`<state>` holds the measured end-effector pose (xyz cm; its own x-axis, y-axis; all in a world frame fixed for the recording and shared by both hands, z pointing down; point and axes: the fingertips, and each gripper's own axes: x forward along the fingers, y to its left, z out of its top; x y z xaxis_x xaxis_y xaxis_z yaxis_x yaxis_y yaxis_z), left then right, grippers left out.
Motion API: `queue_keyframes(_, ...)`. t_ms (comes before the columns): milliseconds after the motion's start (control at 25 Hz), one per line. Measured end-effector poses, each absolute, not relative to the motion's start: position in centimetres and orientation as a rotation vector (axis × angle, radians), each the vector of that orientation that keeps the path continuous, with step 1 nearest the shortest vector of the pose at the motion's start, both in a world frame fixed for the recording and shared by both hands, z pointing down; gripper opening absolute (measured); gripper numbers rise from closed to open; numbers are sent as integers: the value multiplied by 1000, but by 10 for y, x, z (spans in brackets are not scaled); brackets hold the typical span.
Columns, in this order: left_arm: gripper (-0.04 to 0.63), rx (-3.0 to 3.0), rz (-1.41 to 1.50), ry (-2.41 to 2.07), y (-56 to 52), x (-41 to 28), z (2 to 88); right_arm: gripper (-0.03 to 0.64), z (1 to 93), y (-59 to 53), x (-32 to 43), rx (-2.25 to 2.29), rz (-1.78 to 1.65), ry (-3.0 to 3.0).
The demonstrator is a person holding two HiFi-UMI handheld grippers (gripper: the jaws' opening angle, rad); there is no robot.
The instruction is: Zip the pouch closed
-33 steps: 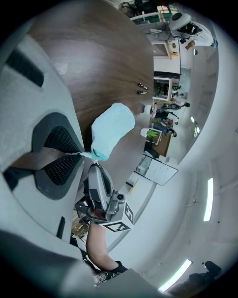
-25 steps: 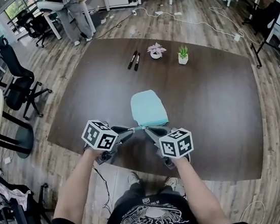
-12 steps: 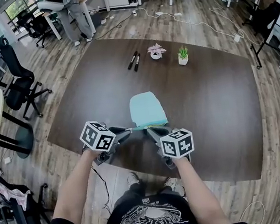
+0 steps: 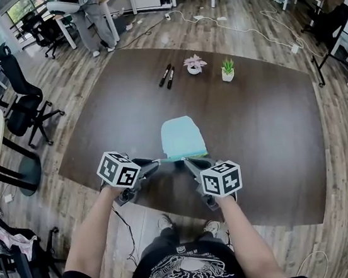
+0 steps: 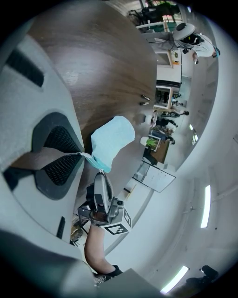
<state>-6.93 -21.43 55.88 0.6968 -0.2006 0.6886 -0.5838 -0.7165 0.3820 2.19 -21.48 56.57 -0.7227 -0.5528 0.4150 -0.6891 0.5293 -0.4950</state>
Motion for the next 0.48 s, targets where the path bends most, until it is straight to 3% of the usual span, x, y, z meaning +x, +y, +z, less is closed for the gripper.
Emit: queue_keyframes(480, 23, 2285, 845, -658, -219, -81, 563, 0, 567, -216, 22, 1047, 976, -2560)
